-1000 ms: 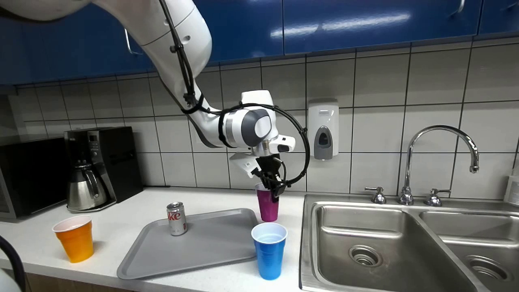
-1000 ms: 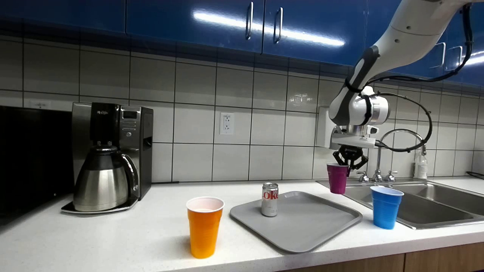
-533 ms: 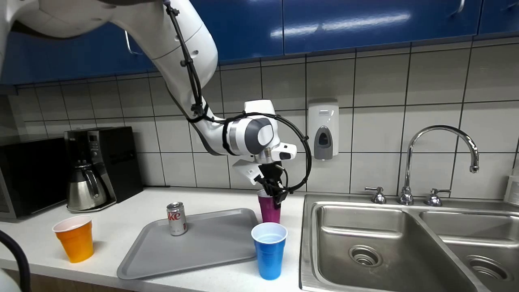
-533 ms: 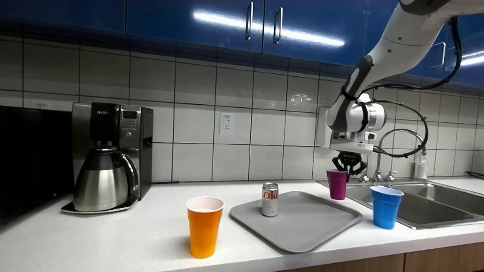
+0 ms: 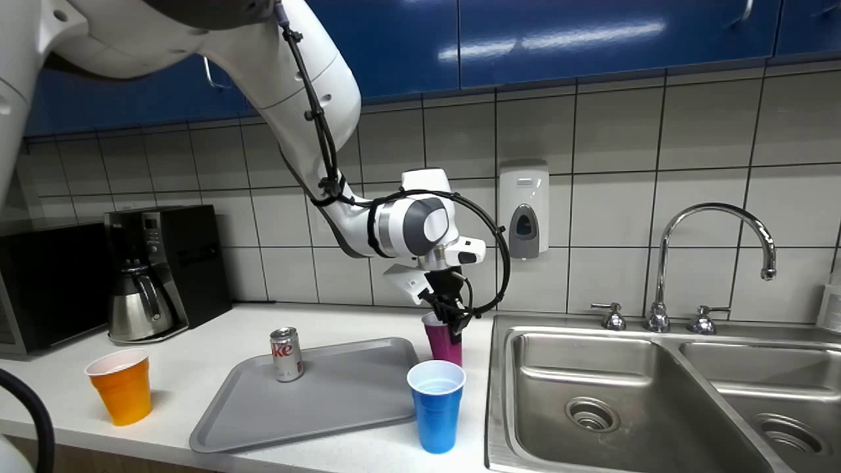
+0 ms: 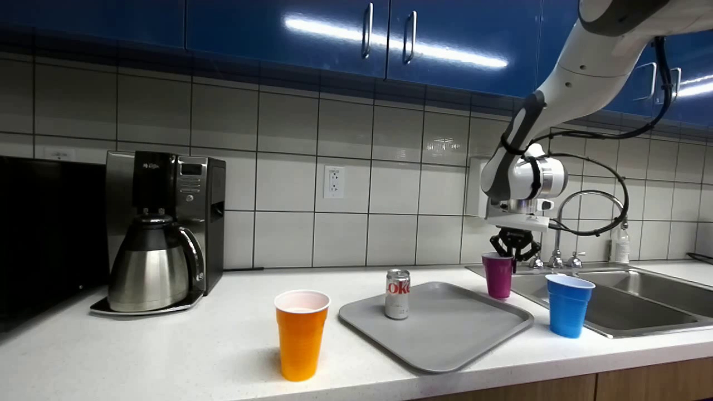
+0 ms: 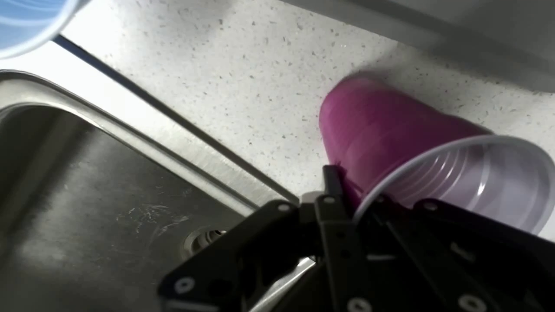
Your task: Remove the orange, blue and purple cups from the tray
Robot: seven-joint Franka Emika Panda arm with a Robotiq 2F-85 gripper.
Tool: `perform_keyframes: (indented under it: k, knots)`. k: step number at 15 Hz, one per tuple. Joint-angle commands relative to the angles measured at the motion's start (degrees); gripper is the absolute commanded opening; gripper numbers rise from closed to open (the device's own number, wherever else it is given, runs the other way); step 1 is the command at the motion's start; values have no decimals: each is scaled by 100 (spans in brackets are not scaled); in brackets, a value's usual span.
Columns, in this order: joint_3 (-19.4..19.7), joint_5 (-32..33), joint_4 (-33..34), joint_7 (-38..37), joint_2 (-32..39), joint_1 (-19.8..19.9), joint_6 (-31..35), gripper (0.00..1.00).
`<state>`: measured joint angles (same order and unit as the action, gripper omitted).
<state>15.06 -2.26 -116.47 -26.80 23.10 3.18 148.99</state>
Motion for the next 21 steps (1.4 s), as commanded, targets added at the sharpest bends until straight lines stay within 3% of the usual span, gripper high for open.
perform_keyframes:
  k: [1,9,21]
  knots:
    - [-14,-14,179,-8,91,69,-70,37]
    - [16,2,166,-36,-5,51,-56,97]
    - [79,320,-412,-172,-807,-179,45,100]
